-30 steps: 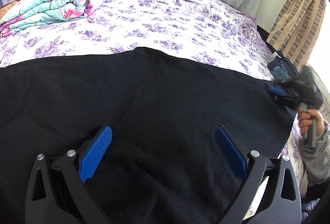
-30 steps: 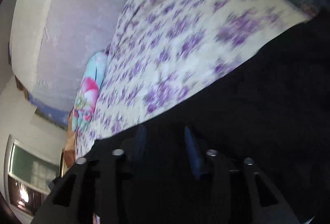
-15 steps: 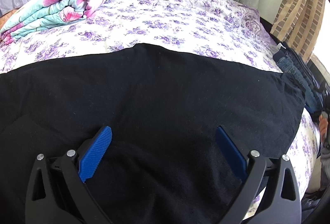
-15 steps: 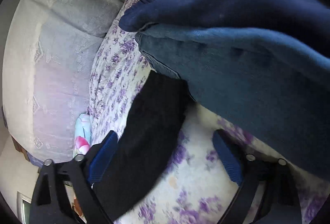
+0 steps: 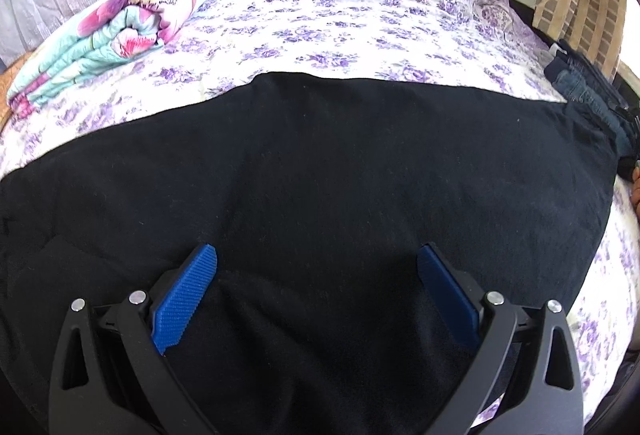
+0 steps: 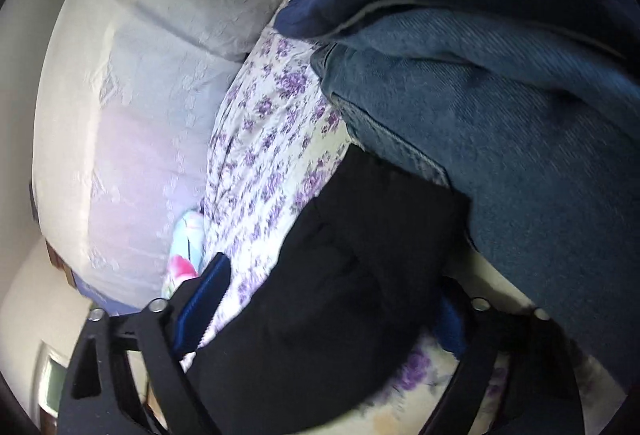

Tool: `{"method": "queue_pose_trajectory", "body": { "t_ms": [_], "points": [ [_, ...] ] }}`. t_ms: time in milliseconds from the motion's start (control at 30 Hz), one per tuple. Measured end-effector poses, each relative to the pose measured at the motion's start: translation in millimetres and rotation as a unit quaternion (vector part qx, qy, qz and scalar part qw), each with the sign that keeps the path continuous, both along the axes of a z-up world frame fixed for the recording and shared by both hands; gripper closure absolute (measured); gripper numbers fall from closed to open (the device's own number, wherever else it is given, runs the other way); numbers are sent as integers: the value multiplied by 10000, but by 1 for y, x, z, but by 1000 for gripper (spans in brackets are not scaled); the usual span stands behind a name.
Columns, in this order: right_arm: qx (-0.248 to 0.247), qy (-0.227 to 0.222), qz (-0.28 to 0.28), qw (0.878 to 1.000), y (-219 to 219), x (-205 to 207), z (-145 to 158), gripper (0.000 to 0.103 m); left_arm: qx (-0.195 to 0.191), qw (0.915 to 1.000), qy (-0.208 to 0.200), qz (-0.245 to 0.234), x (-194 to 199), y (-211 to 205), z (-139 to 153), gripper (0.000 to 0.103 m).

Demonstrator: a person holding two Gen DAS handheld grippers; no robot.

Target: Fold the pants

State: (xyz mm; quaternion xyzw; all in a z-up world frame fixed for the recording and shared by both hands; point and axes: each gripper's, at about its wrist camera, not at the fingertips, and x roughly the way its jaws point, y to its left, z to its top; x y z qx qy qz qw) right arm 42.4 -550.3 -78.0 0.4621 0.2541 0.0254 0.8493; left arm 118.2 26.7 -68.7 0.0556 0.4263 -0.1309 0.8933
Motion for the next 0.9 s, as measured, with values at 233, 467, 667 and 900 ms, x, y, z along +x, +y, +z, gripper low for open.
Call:
{"method": "queue_pose_trajectory", "body": {
  "t_ms": [233, 467, 667, 900],
  "points": [
    [337, 289, -308, 9985, -10, -3, -12, 83, 316, 9995, -8, 30, -9, -10, 4, 5],
    [269, -219, -460, 9983, 2, -11, 10, 83, -1169, 9917, -434, 322, -22, 41, 41, 5],
    [-2178, -430, 25, 9750, 90, -6, 88, 84, -1133, 9732, -1367, 1464, -51, 125, 86, 5],
    [-3863, -787, 1253, 9104, 238, 15, 112, 84, -2215, 9279, -1074, 2802, -68, 233, 48, 5]
  ]
}}
